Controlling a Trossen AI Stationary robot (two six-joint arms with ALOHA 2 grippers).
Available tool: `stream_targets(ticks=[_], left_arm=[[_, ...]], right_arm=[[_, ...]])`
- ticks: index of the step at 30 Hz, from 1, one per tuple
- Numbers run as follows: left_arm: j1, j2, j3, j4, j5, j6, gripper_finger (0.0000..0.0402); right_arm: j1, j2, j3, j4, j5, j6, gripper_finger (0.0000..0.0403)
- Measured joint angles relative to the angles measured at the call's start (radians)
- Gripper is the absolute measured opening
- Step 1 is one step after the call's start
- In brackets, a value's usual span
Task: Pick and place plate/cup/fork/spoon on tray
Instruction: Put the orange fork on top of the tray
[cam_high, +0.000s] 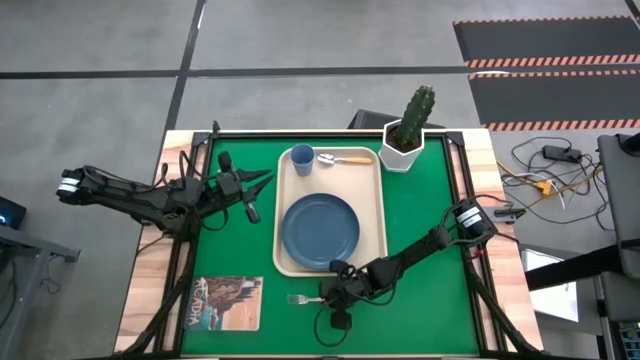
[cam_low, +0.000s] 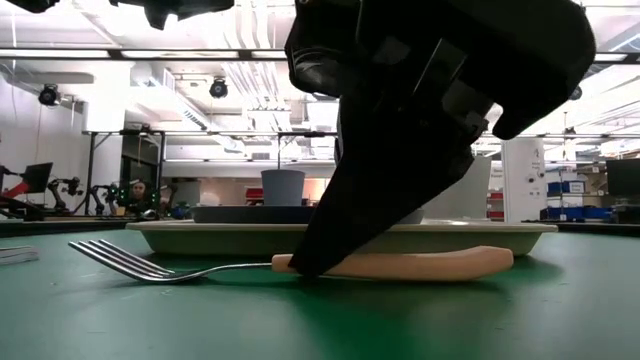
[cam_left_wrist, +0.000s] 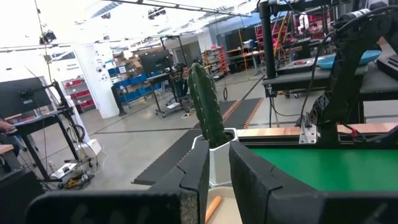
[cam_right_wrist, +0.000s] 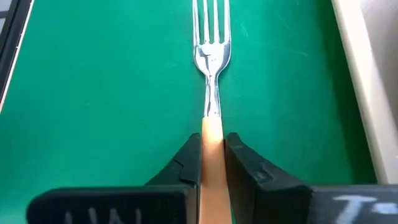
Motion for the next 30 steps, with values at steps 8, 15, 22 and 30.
stream_targets(ticks=[8,15,22,30], left_arm=[[0.000,0.000,0.000,0.000,0.000,0.000,0.0044],[0.000,0.000,0.000,0.000,0.000,0.000,0.0044],[0.000,-0.001,0.000,0.000,0.000,0.000,0.0044],[0.000,-0.001,0.000,0.002,0.000,0.000,0.0044]], right_arm=[[0.001,-0.041,-0.003,-0.002,-0.009,-0.052,0.0032],[0.001,-0.138,-0.002,-0.088,-0.002,-0.060,0.0032],[-0.008,-0.269,-0.001,-0.337,0.065,-0.105,0.0032],[-0.111,-0.411,-0.002,-0.576,0.132,-0.241,0.0033]])
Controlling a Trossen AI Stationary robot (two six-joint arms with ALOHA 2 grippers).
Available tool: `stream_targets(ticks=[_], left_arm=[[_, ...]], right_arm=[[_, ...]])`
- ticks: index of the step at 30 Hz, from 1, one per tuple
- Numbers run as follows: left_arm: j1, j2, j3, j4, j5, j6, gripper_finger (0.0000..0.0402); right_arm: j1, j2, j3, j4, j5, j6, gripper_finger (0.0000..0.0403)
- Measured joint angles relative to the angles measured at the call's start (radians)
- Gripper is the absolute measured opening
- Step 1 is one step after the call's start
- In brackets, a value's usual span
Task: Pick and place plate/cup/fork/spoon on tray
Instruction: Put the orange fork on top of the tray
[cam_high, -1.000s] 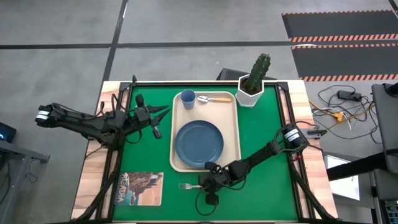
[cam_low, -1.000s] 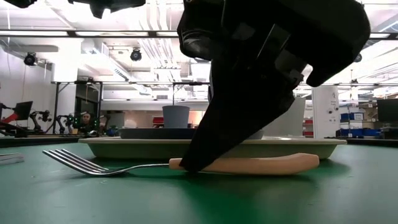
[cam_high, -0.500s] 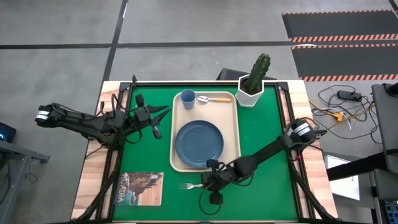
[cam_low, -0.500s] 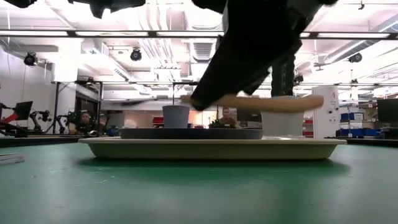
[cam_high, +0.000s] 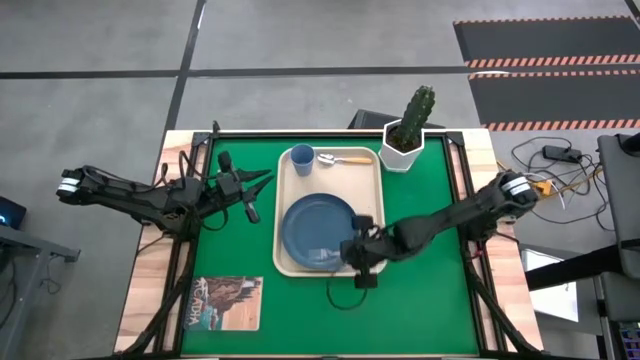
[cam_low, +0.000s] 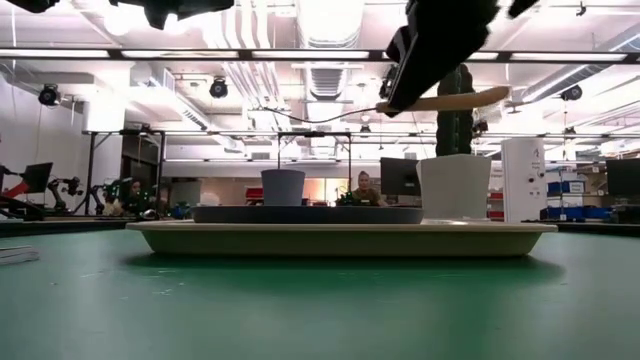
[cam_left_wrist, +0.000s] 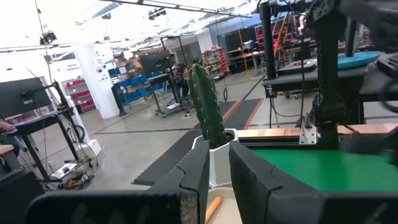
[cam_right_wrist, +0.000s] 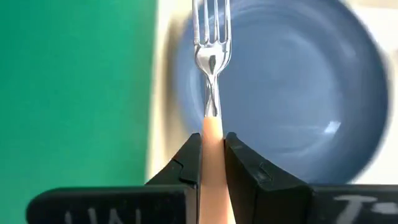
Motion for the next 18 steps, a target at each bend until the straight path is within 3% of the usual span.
stream_targets(ticks=[8,18], left_arm=[[0.000,0.000,0.000,0.001,0.000,0.001,0.0044],[0.000,0.000,0.000,0.001,0.000,0.002,0.0044]], right_arm=[[-0.176,-0.081,0.000,-0.019,-0.049,-0.260,0.0033],[-0.413,-0.076,-0.008,-0.010,-0.147,-0.489,0.0034]])
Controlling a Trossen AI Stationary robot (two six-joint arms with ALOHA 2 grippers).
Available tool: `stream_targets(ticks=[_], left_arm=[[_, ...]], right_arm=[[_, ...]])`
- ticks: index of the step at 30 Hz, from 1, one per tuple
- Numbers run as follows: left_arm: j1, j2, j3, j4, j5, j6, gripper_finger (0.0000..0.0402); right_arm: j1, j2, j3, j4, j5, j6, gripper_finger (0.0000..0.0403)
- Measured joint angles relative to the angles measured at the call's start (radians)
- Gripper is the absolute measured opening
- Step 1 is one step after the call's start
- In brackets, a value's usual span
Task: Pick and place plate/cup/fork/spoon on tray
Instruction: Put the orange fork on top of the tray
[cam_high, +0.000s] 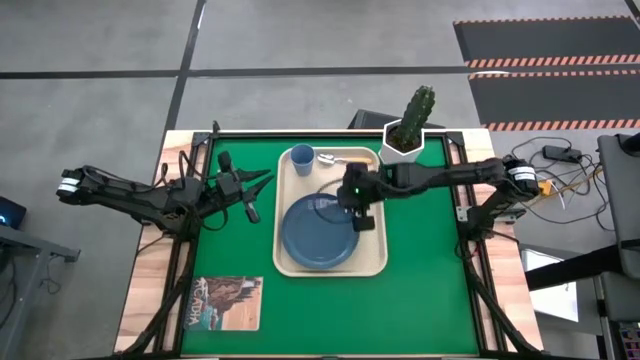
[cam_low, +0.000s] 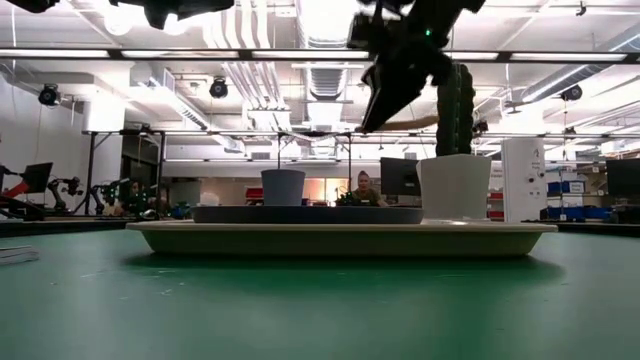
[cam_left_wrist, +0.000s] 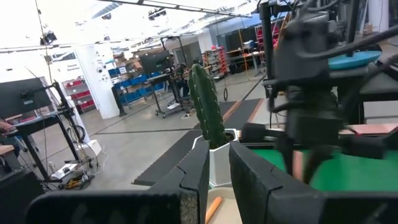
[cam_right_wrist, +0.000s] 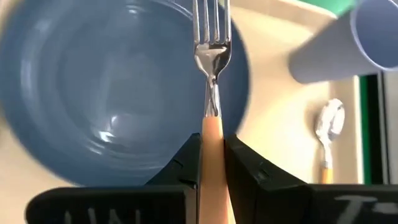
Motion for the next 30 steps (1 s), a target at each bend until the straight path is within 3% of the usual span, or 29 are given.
stream_targets(ticks=[14,23,30], left_arm=[[0.000,0.001,0.000,0.000,0.000,0.026,0.0044],[0.001,0.002,0.000,0.000,0.000,0.028,0.0044],[0.002,0.003,0.001,0.002,0.000,0.048,0.0044]], right_arm=[[-0.196,0.000,-0.081,0.039,-0.022,-0.118,0.0034],[-0.293,0.003,-0.201,0.206,-0.019,-0.154,0.0034],[-0.344,0.074,-0.142,0.165,-0.043,-0.162,0.0034]])
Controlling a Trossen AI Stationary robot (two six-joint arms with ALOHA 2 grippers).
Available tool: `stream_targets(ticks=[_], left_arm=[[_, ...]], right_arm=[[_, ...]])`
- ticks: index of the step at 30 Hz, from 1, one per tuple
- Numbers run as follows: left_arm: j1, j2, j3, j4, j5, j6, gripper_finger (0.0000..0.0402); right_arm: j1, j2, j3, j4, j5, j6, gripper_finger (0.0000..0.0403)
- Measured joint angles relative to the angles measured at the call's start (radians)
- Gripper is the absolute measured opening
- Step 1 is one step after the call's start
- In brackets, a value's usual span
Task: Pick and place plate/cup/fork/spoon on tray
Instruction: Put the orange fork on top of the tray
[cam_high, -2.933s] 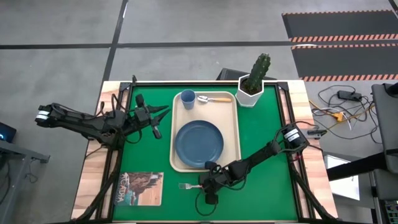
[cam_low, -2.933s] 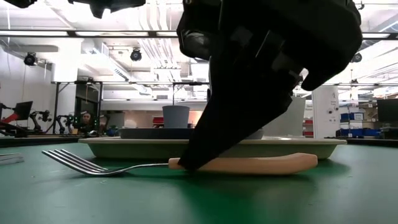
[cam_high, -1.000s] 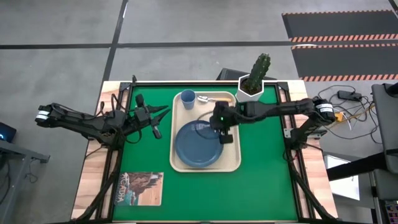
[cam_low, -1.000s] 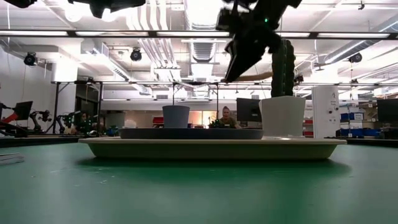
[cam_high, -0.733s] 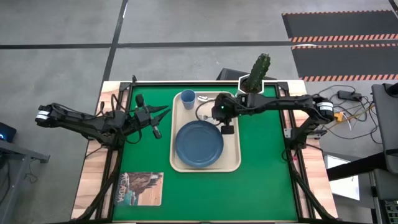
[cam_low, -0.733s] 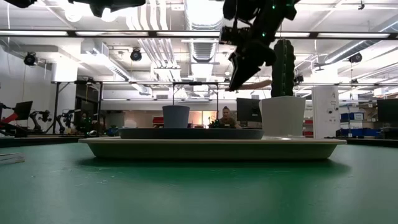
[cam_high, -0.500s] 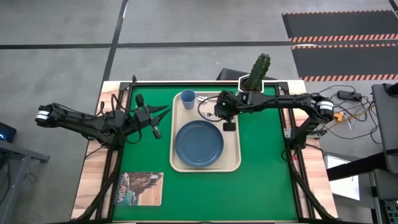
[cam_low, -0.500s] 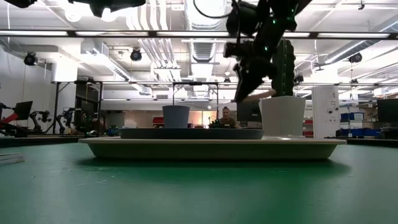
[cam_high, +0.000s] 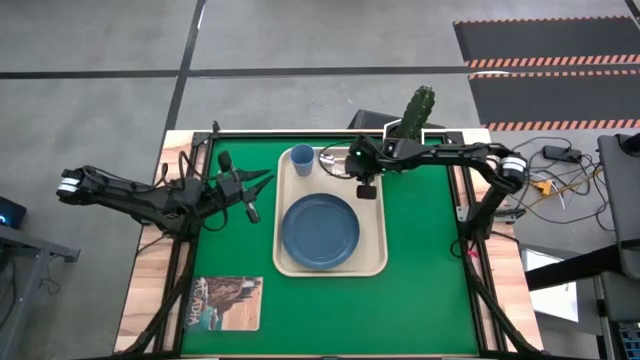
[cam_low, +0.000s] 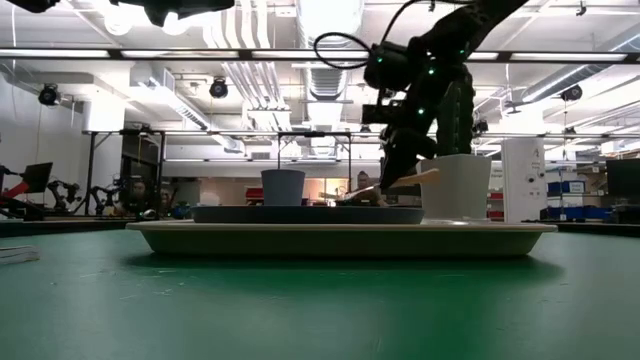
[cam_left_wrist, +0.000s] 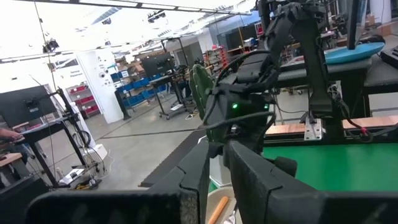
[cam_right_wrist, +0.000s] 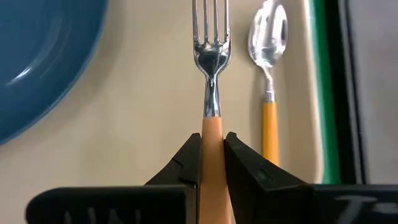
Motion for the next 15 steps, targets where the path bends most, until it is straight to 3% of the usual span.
stream_targets(ticks=[8,15], left_arm=[[0.000,0.004,0.001,0.004,0.000,0.002,0.0044],[0.000,0.004,0.001,-0.001,0.000,0.002,0.0044]], right_arm=[[-0.013,0.146,0.139,-0.068,-0.002,-0.052,0.0034],[-0.021,0.198,0.207,-0.115,-0.003,-0.068,0.0034]])
